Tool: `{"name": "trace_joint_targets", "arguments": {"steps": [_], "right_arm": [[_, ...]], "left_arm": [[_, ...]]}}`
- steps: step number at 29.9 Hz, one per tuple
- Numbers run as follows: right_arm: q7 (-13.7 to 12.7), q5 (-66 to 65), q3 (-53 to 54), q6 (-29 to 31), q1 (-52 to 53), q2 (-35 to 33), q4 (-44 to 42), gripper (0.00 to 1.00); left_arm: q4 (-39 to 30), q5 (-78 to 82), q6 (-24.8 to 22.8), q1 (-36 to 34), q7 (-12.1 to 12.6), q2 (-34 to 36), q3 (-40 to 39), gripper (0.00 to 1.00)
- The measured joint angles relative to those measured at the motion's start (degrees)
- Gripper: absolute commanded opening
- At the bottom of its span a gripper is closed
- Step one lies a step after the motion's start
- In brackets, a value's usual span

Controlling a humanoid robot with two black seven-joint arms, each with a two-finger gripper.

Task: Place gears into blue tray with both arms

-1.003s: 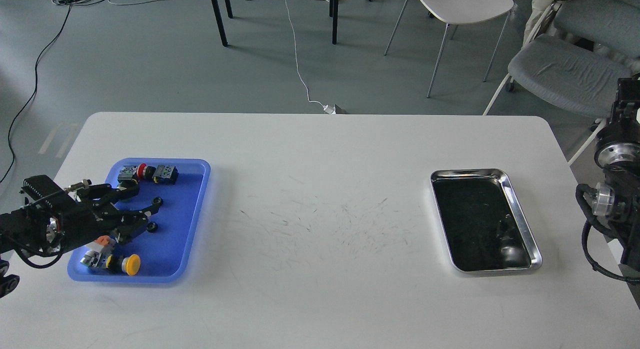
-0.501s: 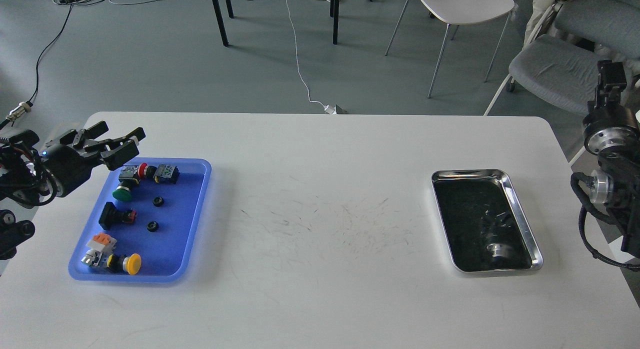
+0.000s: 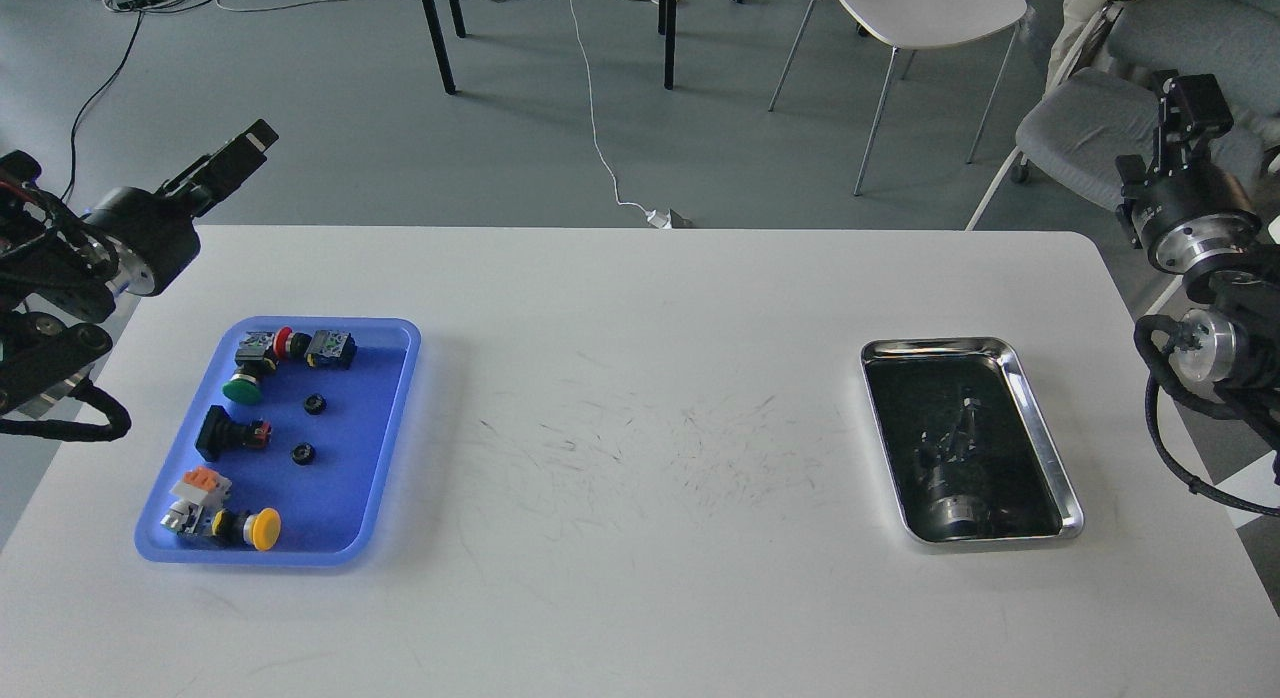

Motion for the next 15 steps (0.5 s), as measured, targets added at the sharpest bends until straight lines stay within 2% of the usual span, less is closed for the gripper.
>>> {"name": "trace_joint_targets", "arguments": {"steps": [9, 13, 15], "right_arm": [[-0.23, 9.34, 5.75, -0.08, 1.38, -1.51, 6.62, 0.99], [-0.59, 10.97, 7.19, 0.11, 1.97, -0.76, 9.41, 0.99], [-0.71, 11.47, 7.65, 0.11, 2.36, -0.2, 9.96, 0.99]], "left_arm": [[0.47, -13.73, -0.21, -1.21, 0.21, -5.89, -8.83, 0.98], [0.66, -17.39, -0.2, -1.23, 4.18, -8.76, -12.58, 0.98], [0.94, -18.09, -0.26, -1.34, 5.01, -9.74, -13.65, 0.98]]}}
